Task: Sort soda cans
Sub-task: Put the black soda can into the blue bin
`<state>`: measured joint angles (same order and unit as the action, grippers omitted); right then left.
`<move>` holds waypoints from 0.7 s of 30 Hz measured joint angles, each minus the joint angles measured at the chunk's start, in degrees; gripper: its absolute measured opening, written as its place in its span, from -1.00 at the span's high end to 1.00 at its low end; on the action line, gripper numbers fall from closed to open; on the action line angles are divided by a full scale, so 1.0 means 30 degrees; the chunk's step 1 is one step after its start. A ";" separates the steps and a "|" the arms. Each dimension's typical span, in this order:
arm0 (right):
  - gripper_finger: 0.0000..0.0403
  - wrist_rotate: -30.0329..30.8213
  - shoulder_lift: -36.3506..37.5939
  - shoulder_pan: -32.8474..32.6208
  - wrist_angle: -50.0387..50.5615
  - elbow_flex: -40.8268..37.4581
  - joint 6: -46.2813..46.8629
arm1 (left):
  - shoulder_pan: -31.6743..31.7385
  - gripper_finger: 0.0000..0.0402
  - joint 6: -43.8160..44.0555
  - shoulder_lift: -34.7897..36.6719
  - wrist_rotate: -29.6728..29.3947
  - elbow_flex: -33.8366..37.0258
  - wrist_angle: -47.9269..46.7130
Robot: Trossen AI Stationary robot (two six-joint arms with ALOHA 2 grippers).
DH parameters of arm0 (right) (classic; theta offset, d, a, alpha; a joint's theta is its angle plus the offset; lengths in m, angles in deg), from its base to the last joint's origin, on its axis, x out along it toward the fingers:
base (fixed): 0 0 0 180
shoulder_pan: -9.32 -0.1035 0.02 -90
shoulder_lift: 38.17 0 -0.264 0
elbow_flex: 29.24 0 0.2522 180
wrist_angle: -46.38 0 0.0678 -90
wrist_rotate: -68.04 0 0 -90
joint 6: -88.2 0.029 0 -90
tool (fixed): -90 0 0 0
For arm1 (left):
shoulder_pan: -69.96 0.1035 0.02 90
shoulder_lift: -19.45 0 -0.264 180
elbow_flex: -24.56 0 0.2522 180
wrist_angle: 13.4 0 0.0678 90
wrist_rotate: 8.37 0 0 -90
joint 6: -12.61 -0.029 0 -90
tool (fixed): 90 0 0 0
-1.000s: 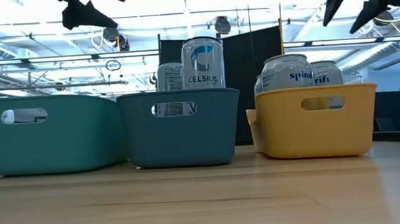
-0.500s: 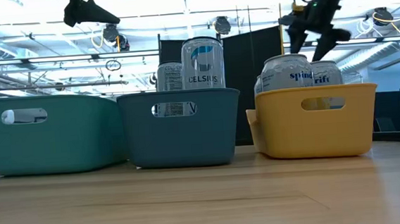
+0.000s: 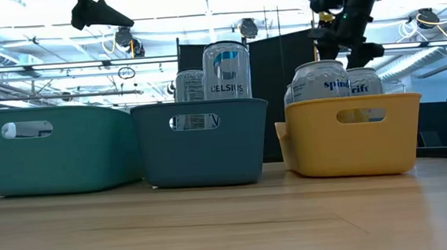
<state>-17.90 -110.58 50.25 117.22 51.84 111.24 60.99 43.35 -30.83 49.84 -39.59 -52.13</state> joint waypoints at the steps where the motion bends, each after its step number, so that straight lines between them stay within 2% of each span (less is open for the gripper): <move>1: -0.67 0.0019 -0.0199 -0.0041 0.0237 0.0004 0.0004 | 0.0000 -0.75 0.0000 0.0000 0.0002 0.0000 0.0000; 21: -0.67 0.0124 -0.2521 -0.0860 0.0147 0.0004 0.0368 | 0.0000 -0.75 -0.0029 0.0000 0.0007 0.0000 -0.0707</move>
<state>-17.53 -118.15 47.67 117.66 51.85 112.34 60.99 43.26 -30.83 49.87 -39.59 -54.25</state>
